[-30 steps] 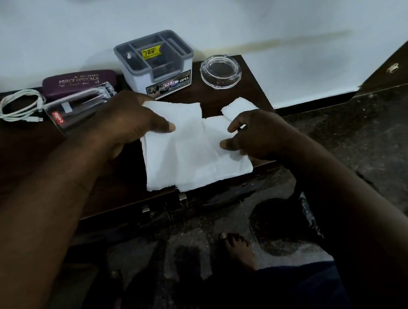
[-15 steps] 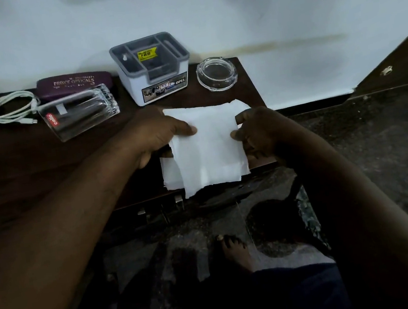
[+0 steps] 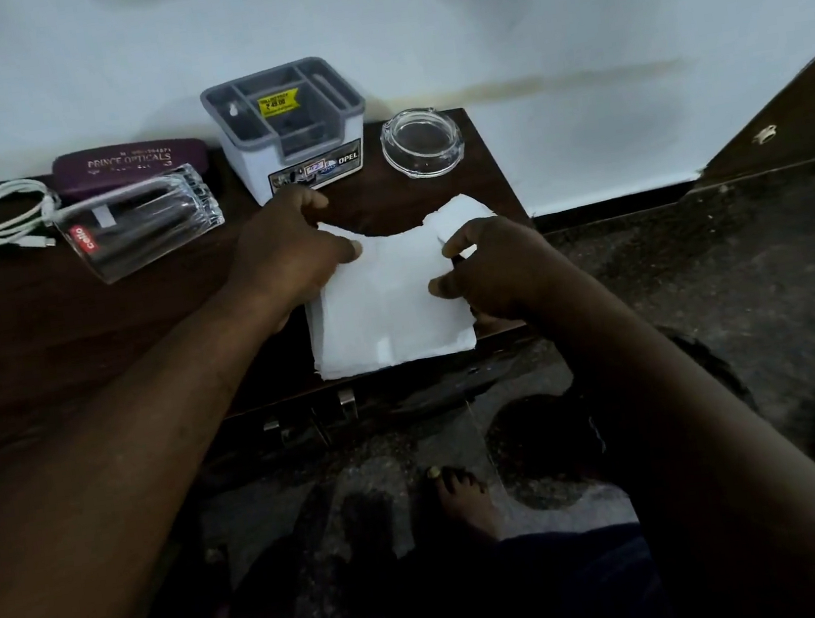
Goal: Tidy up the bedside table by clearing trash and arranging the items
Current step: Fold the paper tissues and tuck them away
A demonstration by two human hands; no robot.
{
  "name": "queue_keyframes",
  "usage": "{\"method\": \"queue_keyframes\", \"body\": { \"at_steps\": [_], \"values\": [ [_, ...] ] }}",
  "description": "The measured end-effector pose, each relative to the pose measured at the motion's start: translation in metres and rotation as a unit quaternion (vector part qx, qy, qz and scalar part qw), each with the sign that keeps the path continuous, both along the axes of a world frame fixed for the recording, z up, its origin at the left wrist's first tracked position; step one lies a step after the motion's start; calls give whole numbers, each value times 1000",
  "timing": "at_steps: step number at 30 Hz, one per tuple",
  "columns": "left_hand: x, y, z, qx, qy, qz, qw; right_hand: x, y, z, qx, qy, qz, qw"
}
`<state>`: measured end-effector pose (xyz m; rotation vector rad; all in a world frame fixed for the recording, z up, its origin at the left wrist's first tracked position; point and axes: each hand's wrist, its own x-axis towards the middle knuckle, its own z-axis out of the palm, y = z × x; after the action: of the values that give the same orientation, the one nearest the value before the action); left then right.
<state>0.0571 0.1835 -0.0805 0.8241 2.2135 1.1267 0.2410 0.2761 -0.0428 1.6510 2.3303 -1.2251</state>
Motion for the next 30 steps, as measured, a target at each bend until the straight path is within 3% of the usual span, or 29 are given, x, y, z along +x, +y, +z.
{"method": "queue_keyframes", "body": {
  "at_steps": [6,11,14,18,23,30],
  "values": [
    [-6,-5,0,-23,12,-3,1000,-1,-5,11,51,-58,61,995],
    [-7,-10,2,-51,98,-38,993,0,-8,9,62,-56,38,996],
    [-5,-12,3,-71,192,-68,976,2,-6,11,84,-56,31,994],
    [10,-11,4,-38,275,-119,953,5,-5,17,114,-46,55,991],
    [36,-9,0,-5,294,-247,923,11,-3,17,175,-84,101,976],
    [37,-6,0,-16,304,-253,918,12,1,4,121,-169,108,972]
  ]
}}
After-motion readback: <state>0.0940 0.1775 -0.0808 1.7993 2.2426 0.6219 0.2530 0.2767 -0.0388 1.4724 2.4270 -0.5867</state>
